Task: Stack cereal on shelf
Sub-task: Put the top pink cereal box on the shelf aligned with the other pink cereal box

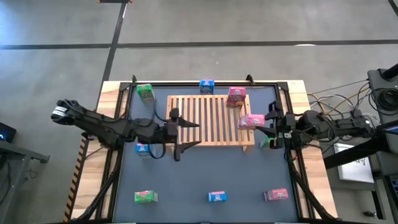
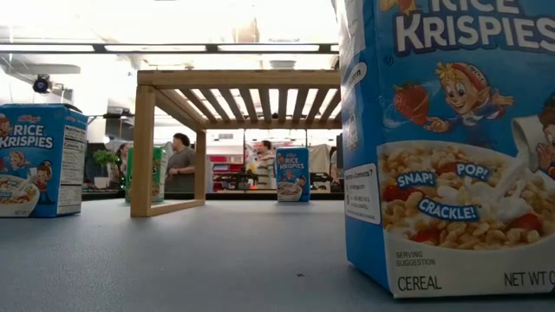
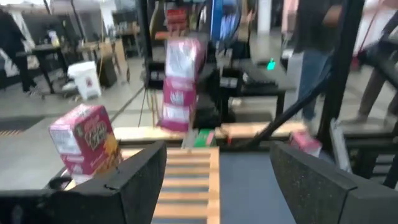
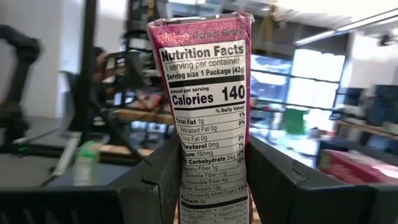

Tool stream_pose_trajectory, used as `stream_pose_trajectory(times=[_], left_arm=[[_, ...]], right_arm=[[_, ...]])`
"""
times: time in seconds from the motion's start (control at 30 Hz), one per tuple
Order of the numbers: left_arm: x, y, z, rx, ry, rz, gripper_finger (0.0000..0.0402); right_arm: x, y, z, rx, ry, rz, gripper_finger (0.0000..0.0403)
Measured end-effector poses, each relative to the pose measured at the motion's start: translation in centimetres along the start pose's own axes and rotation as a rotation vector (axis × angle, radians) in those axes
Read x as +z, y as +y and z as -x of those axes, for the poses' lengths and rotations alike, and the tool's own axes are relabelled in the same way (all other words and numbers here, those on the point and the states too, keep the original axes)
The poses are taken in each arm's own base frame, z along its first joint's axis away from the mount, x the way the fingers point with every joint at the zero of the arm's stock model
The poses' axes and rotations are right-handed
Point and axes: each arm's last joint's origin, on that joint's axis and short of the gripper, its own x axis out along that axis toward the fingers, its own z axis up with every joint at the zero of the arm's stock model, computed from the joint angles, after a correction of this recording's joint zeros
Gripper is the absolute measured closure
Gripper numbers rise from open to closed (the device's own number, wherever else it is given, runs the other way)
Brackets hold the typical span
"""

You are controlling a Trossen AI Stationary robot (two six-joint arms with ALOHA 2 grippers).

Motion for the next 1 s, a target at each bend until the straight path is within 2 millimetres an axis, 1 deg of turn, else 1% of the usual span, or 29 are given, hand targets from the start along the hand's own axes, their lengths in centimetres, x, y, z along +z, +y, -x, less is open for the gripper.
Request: stream_pose_trajectory(times=[0.07, 0.17, 0.23, 0.53, 0.77, 1.0], left_arm=[[-0.3, 0.1, 0.5, -0.014, -0.023, 0.008, 0.0132], [-0.8, 0.2, 0.7, -0.015, -0.033, 0.012, 0.0132], [-0.9, 0.2, 0.7, -0.015, -0.033, 0.012, 0.0132], [-1.2, 0.3, 0.7, -0.009, -0.017, -0.019, 0.0132], [-1.2, 0.4, 0.9, -0.006, -0.021, -0.018, 0.0132], [-1.3, 0.5, 0.9, -0.003, -0.02, -0.022, 0.0132]], right_arm=[[-0.3, -0.3, -0.3, 0.036, 0.014, -0.006, 0.0255], [-0.8, -1.2, -0.6, -0.004, 0.05, -0.015, 0.0255], [-1.3, -1.8, -0.8, -0.028, 0.08, -0.019, 0.0255], [-2.9, -4.1, -1.4, 0.001, 0.169, -0.093, 0.0255], [-4.0, -4.3, -1.9, 0.028, 0.219, -0.116, 0.0255], [-4.4, -4.4, -2.0, 0.025, 0.188, -0.103, 0.0255]])
